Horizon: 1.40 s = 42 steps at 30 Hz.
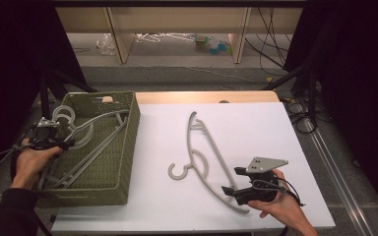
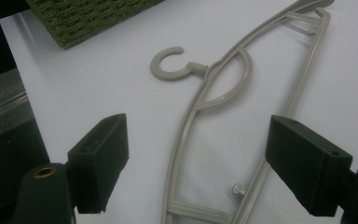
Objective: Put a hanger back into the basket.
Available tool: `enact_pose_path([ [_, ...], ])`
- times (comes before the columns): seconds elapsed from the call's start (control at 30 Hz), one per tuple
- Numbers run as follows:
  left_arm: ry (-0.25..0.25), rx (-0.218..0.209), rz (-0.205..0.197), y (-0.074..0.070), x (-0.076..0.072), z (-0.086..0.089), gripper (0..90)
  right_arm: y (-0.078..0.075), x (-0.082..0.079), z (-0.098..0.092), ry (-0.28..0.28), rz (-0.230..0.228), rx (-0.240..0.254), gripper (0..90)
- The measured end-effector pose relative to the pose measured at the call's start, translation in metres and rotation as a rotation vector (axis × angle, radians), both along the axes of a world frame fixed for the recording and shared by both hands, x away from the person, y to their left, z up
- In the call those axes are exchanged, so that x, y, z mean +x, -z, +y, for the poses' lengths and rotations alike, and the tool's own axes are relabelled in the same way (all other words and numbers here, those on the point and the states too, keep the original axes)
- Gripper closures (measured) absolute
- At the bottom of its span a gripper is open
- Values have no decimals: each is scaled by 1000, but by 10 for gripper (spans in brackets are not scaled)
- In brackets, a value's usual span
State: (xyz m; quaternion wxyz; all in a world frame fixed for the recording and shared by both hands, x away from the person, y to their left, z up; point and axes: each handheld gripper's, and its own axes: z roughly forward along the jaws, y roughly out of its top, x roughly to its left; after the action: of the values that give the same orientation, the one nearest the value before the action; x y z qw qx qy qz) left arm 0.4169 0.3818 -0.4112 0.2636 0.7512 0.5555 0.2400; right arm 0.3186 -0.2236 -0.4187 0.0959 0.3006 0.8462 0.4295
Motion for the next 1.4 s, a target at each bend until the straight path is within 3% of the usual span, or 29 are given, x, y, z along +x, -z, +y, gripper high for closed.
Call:
enact_pose_path([
  [0.1, 3, 16, -6, -2, -1, -1, 672, 0, 0, 0, 0, -2, 1, 223],
  [0.23, -3, 100, 15, -6, 0, -1, 709, 0, 0, -1, 4, 2, 0, 223],
  [0.4, -14, 81, 55, -7, 3, 2, 730, 0, 0, 0, 3, -2, 1, 224],
  [0.5, -34, 87, 45, -8, 4, 3, 723, 0, 0, 0, 1, 3, 4, 223],
  [0.53, -39, 88, 36, -10, 3, 2, 684, 1, 0, 0, -1, 1, -1, 223],
  [0.67, -36, 42, -13, -24, -5, -1, 617, 2, 1, 1, 2, 4, 1, 223],
  [0.7, -37, 6, -54, -32, -12, -3, 552, 2, 1, 2, 2, 6, 4, 223],
  [0.8, -35, -24, -99, -41, -22, -8, 499, 2, 0, 2, 7, 9, 7, 223],
  [0.83, -20, -52, -145, -50, -34, -14, 461, 2, 0, 3, 10, 8, 9, 223],
  [0.87, -20, -52, -145, -50, -34, -14, 445, 2, 0, 3, 10, 8, 9, 223],
  [0.97, 19, -166, -223, -60, -58, -34, 398, 4, 1, 3, 12, 5, 12, 222],
  [1.13, 70, -211, -275, -60, -74, -59, 337, 4, 1, 4, 19, -2, 22, 210],
  [1.37, 209, -283, -330, -49, -96, -116, 198, 6, 2, 3, 35, -3, 38, 198],
  [1.4, 236, -296, -322, -46, -99, -124, 189, 6, 2, 3, 39, -3, 38, 193],
])
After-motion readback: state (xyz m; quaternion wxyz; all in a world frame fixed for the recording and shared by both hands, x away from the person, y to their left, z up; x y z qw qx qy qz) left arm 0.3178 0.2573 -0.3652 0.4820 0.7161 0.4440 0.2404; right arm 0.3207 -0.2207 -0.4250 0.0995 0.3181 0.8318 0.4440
